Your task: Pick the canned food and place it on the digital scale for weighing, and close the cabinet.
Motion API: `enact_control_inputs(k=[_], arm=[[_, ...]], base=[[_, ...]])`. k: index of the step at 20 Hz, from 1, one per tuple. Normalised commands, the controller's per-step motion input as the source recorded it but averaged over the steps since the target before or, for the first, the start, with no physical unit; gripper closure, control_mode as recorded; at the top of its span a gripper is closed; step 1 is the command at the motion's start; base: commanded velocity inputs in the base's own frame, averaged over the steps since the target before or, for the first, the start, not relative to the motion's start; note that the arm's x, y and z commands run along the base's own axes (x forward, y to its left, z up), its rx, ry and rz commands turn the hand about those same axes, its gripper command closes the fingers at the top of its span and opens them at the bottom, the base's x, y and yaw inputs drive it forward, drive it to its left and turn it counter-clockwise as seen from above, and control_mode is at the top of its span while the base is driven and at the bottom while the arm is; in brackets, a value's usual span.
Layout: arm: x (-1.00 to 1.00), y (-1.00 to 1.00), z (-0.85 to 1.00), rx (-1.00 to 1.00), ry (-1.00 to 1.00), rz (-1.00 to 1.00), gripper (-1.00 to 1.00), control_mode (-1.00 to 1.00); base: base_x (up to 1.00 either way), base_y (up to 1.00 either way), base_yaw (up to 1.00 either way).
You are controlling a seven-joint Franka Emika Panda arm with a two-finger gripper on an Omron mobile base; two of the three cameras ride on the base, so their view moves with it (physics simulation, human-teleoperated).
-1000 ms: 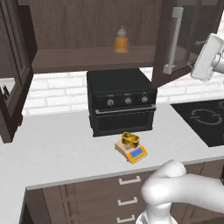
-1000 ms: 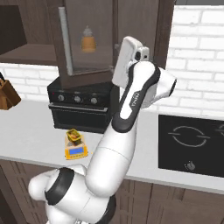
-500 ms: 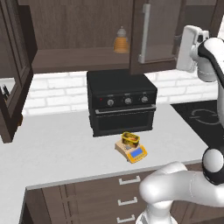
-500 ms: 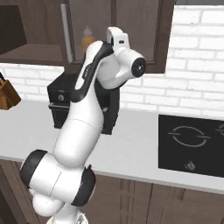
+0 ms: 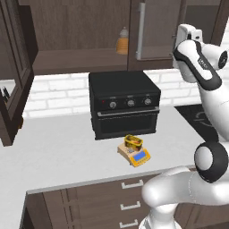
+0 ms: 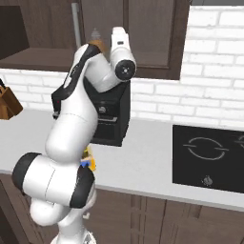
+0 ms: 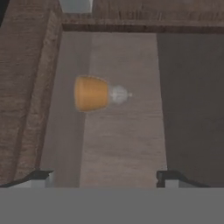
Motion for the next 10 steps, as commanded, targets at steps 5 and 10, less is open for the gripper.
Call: enact_control_inputs(k=[5, 10], arm=[[-0.78, 0.0, -0.03, 0.0, -0.11, -0.03, -1.0, -1.0], [-1.0, 0.0, 0.49, 0.01, -0.01, 0.0, -1.0, -1.0]], base=[[0.0, 0.0, 0.0], [0.0, 0.0, 0.0]])
